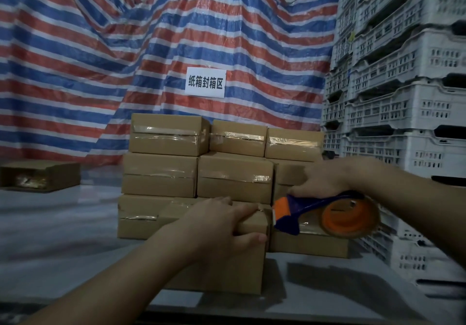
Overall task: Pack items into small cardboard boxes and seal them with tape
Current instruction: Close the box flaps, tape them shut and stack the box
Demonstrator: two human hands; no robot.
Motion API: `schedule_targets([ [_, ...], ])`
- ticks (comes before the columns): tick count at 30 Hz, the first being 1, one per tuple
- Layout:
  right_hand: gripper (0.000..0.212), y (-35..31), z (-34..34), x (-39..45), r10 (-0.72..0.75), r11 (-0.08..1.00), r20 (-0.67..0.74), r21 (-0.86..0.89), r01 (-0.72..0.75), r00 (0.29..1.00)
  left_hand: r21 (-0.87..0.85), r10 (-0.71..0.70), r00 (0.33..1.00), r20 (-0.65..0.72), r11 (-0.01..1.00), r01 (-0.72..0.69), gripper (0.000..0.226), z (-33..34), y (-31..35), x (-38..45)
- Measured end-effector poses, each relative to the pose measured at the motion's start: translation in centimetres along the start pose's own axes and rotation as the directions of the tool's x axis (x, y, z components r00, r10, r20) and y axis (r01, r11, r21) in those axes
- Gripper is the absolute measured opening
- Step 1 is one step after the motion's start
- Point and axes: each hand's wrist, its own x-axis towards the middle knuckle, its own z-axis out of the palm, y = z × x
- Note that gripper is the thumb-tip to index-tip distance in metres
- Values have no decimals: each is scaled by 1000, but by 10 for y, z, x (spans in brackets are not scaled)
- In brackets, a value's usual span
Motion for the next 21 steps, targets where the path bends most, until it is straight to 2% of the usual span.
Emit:
schedule_targets([
  [5, 47, -37, -21, -10, -53, 960, -160, -278, 7, 986, 20, -4, 1000, 6, 1000, 3, 71, 0, 1, 1],
  [11, 49, -73, -38, -22, -121, 811, -192, -585, -15, 974, 22, -23, 999, 35, 1000, 22, 71, -4, 3, -1],
  [17, 34, -103, -46, -28, -131, 704, -161, -710, -23, 978, 12, -48, 997, 63, 999, 48, 72, -6, 4, -1],
  [21, 30, -104, -46, -25, -123, 728, -86, -685, 31, 989, -4, -58, 995, 78, 998, 59, 73, -7, 4, -1],
])
